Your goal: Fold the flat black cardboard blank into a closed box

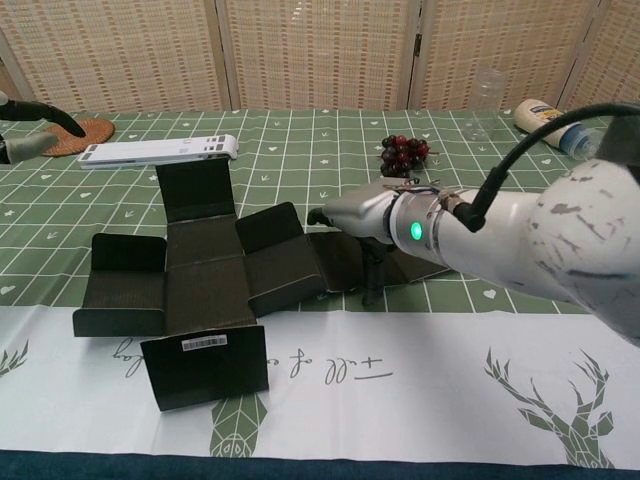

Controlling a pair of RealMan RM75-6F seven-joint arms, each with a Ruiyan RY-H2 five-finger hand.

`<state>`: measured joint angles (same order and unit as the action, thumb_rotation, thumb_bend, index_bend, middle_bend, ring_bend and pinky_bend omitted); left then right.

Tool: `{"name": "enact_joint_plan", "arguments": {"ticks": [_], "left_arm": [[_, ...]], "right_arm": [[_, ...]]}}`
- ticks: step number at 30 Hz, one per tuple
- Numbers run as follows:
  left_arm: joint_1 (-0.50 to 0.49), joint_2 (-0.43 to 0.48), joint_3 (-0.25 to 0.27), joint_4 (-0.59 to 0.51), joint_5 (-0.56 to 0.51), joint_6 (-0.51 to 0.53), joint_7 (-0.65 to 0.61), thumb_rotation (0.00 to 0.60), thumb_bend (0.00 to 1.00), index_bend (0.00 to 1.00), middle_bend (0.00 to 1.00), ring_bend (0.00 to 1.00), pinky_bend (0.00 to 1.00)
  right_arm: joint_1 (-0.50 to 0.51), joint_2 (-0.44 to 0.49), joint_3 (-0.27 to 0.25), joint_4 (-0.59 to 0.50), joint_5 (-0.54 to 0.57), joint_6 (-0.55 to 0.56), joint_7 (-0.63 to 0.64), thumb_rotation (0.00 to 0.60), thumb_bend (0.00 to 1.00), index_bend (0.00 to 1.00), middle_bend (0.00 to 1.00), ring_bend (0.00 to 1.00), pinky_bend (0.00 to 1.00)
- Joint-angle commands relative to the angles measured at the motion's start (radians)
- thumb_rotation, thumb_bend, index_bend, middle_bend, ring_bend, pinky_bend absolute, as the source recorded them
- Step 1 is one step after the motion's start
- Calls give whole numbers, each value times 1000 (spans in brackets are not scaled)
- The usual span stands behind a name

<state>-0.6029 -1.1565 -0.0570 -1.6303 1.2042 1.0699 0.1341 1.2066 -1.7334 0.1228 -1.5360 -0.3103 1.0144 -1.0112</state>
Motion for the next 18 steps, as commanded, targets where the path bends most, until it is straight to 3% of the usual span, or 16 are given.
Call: {"name": "enact_joint_plan", "arguments": {"ticks": [1,18], "left_arm": [[3,1,-4,2,4,-3,-5,85,515,167,125,793,905],[22,10,-23,0,24,-24,-30,94,515,167,124,793,911]], "right_arm": [[7,-9,1,9,9,5,-10,600,116,0,80,806,1000],[35,-44,1,53,51,4,-67,600,177,26,94,801,1000]]}}
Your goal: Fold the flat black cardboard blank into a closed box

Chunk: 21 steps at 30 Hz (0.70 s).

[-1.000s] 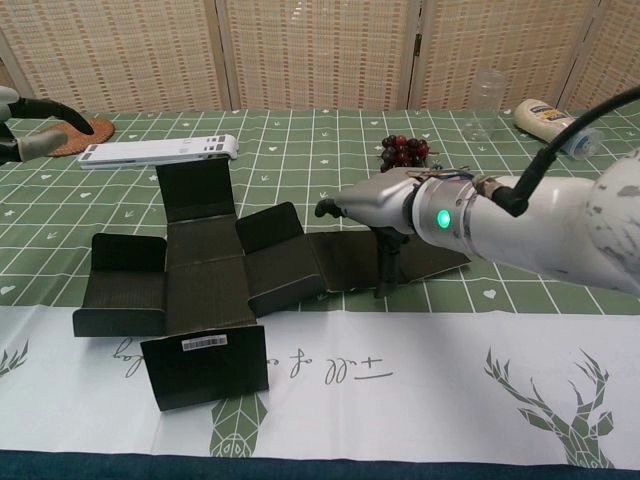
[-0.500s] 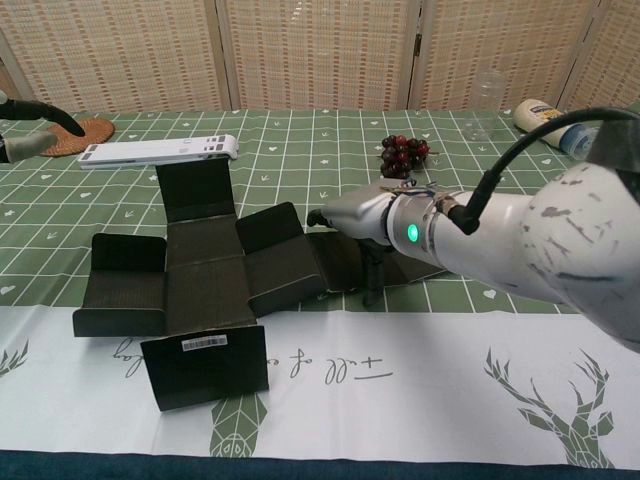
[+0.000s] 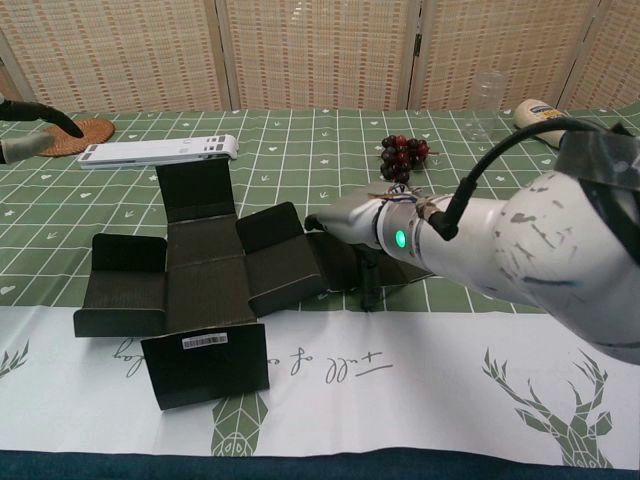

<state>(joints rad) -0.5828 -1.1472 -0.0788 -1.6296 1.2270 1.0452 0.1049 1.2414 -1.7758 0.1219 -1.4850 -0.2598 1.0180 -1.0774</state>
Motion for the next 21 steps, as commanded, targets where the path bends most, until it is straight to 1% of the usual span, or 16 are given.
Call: {"name": "enact_joint_plan", "arguments": {"ticks": [1,4,13,21], "left_arm": [[4,1,-2,0,3,2,-3,94,516,167,124,793,911],[8,4,-4,-1,6,0,-6,94,516,167,124,793,911],[12,10,-11,-8,5,-9,0,98,516,166,124,793,911],[13,5,-15,-8,1,-21,9,92,515,166,125,793,911]], "right_arm": [[1,-3,3,4,0,1,-1,600,183,36,100,801,1000],[1,-2,3,1,-1,4,-3,600,203,67,116,801,1000],[-12,18,5,-28,-23,1,18,600,204,67,119,801,1000],[-10,14,6,-15,-14,-10,21,600,203,67,124,801,1000]]}}
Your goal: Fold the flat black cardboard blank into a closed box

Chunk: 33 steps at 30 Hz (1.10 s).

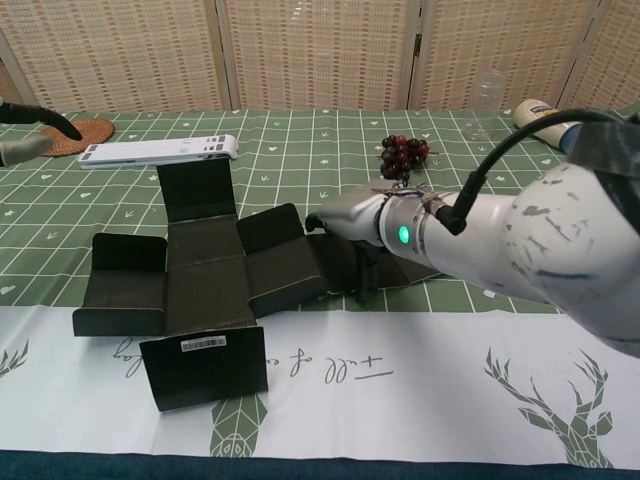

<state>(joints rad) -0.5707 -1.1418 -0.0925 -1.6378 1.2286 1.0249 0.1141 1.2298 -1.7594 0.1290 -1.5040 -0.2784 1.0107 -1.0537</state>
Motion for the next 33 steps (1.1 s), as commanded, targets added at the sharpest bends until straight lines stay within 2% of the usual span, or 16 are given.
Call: {"name": "enact_joint_plan", "arguments": {"ticks": [1,5,10,14,15,16,17,19,20,26,33], "left_arm": [[1,0,-2,1,-1,-1,0,94,516,166,124,793,911],[4,0,-4,1,-2,-2,-1,94,516,166,124,793,911],[8,2,-7,7,1,0,-7,110,516,170,124,795,911],[16,-2,-8,24,1,5,-18,147,515,192,124,797,912],[20,-4,-8,31,5,11,-25,178,515,198,124,797,911],[24,-7,-7,38,11,17,-31,249,515,204,124,797,910],[28,-9,-6,45,17,22,-36,383,515,209,124,797,909],[36,-13,1,61,33,31,-43,562,514,217,124,796,909],[40,-16,4,68,37,35,-45,596,514,223,124,796,909],[63,-56,25,132,73,55,-63,600,465,237,125,795,905],[57,-171,59,281,159,73,-23,600,341,140,119,789,906]], "right_arm": [[2,-4,-2,8,7,-4,-4,600,204,67,126,801,1000],[7,-9,-5,17,11,-9,-11,600,245,80,145,801,1000],[5,-6,-8,13,-10,-2,-7,600,371,194,213,801,1000],[3,8,-13,-2,-18,2,-9,600,406,238,243,801,1000],[1,18,-14,-11,-22,3,-8,600,408,241,245,801,1000],[-2,25,-15,-18,-27,4,-5,600,408,241,246,801,1000],[-4,33,-16,-25,-34,5,-1,600,409,241,247,801,1000],[-13,55,-19,-42,-50,4,11,600,409,242,248,801,1000],[-17,64,-21,-49,-58,2,19,600,409,242,248,801,1000],[-45,117,-46,-72,-120,-23,64,600,409,244,251,801,1000],[-69,142,-66,-76,-174,-44,111,600,409,245,253,801,1000]]}}
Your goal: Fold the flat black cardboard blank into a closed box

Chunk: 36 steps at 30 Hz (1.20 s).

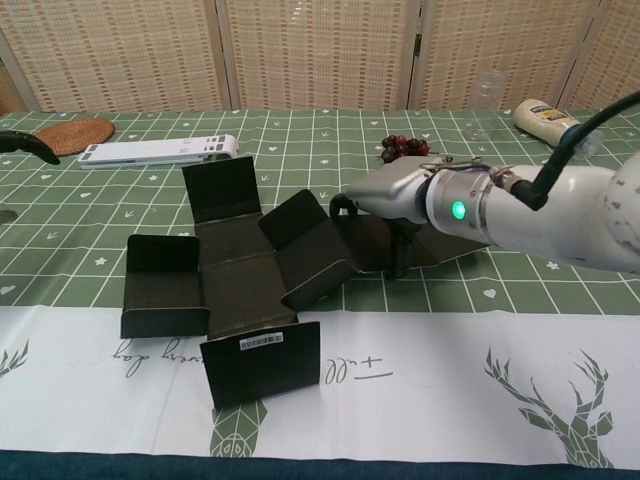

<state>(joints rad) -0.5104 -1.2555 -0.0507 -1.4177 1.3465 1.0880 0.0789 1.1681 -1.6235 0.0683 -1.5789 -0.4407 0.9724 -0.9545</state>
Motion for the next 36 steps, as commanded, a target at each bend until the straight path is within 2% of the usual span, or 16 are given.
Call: {"name": "enact_joint_plan", "arguments": {"ticks": [1,9,15,28,36], "left_arm": [[-5,-71,21,76,50,7,11,600,322,125,112,788,906],[-13,-183,35,180,129,44,13,600,175,33,64,772,903],[-22,-240,52,241,179,59,46,600,165,0,19,745,903],[-42,-349,35,282,199,65,-15,600,156,0,13,741,903],[-39,-401,6,269,187,98,-122,600,152,0,13,741,903]], "right_arm": [[-9,7,-7,-1,-16,-7,15,600,409,245,253,801,1000],[-25,15,-18,0,-44,-3,43,600,410,248,262,801,1000],[-30,17,-20,-1,-53,2,49,600,411,248,263,801,1000],[-39,8,-17,2,-72,12,59,600,411,248,263,801,1000],[-43,3,-12,1,-100,15,66,600,411,248,263,801,1000]]}}
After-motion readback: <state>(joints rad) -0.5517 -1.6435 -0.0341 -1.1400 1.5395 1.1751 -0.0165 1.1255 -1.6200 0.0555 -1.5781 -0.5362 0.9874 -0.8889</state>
